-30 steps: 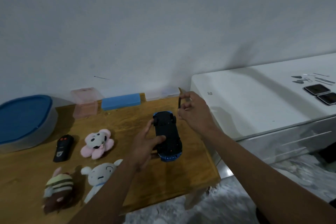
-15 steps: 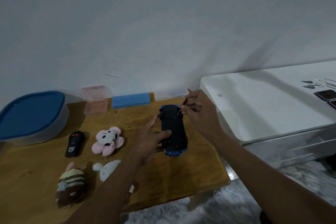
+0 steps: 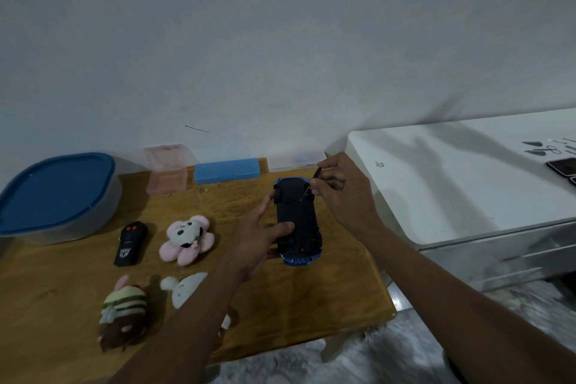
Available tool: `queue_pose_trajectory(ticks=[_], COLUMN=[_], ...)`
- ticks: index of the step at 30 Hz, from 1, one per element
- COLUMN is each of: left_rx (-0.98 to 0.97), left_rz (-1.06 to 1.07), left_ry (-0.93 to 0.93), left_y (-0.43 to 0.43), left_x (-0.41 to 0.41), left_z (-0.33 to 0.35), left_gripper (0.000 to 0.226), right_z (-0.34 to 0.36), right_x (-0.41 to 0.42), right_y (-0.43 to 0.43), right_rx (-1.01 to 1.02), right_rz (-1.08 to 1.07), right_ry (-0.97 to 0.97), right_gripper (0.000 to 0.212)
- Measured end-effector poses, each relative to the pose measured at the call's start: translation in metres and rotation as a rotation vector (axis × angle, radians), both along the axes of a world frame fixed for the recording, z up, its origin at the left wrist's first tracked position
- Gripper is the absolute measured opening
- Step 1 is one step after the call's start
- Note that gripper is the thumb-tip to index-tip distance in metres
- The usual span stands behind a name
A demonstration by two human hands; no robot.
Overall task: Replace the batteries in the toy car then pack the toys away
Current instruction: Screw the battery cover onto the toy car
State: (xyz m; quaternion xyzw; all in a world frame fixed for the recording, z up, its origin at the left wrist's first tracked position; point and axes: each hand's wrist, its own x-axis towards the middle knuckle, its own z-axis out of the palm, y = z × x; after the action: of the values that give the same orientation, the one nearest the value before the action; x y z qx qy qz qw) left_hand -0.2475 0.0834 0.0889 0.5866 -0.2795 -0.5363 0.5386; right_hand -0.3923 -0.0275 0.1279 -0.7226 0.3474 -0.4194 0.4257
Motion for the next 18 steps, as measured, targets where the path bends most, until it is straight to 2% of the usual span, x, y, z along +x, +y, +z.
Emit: queue_pose_trajectory(ticks=[18], left_rx=[-0.014], left_rz=[-0.014], left_ry=[0.023], left_y=[0.0039], left_x=[-0.0035], left_z=[0.0006], left_gripper=[0.078], right_z=[-0.0028], right_x=[-0.0038], right_y=[0.0056], right_rx=[-0.027], right_rz=[-0.004], right_ry=[0.021], right_gripper=[0.018])
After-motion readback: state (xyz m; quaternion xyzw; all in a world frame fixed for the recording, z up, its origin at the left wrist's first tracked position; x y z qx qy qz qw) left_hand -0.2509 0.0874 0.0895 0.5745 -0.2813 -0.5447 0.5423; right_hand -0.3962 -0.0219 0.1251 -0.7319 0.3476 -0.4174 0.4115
